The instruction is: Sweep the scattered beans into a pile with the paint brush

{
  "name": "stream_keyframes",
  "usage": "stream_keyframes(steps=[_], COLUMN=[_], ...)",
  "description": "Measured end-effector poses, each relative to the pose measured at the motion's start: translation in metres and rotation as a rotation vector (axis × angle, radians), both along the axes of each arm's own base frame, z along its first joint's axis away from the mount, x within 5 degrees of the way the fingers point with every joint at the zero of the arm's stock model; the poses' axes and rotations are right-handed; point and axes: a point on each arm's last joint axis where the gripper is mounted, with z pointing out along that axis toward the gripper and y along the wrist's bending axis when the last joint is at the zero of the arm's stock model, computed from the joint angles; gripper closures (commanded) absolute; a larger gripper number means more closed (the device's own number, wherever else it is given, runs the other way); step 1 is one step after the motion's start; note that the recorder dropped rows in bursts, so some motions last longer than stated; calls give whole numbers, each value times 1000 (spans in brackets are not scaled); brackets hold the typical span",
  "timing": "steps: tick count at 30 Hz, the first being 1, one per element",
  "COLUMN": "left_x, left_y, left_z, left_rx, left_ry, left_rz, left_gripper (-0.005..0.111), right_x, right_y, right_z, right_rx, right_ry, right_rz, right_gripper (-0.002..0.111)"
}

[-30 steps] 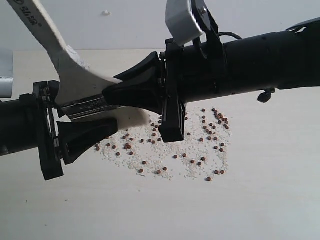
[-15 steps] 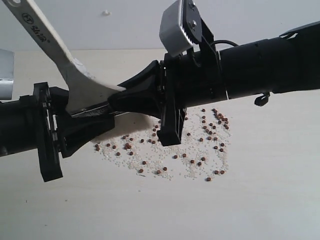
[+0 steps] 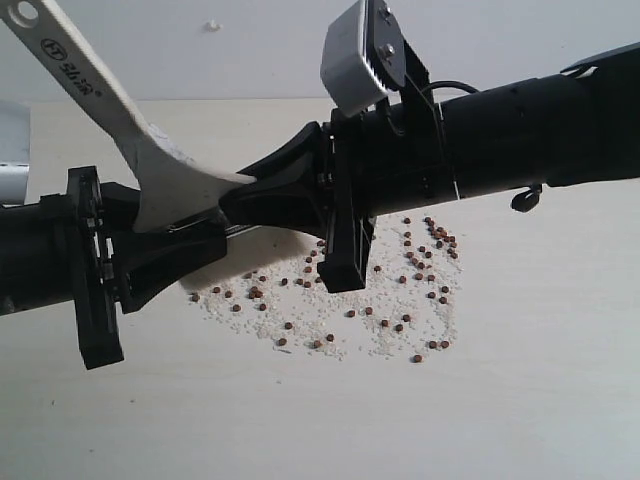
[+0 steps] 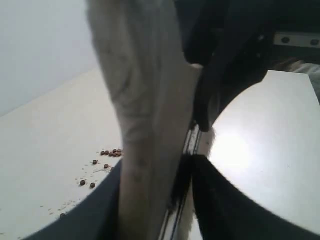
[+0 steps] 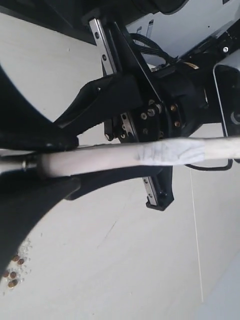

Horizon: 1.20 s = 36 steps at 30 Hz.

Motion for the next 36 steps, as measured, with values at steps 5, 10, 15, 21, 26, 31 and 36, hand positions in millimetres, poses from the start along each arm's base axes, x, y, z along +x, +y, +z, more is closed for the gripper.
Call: stream_keyframes(steps=[5,10,15,21,26,31,36], left_x=[0,0,0,3,3,5,7], left_y=[0,0,0,1,1,1,2], left_z=[-1,0,-1,0,1,1,3], left_rx=[11,12,16,4,-3,-18,-40], left_ry=[-14,-20,-19,-15,-15,-6,8], left_rz=[-4,-5,1,28,32,54,85], left_gripper=[107,107,107,107,107,107,107], right_x=[5,10,14,14,11,7,3], right_y=[-1,-1,-2,-7,-11,-14,-17], right_z=[0,0,-1,8,21,31,38], right_rx=[-4,-11,-29,-43,-29,-10,6], right_ry=[4,0,-4,-47,-85,-91,-15], right_rz=[-63,-116,-157,-209,-234,-246,-275], right_gripper=[60,44,38,38,38,38,38])
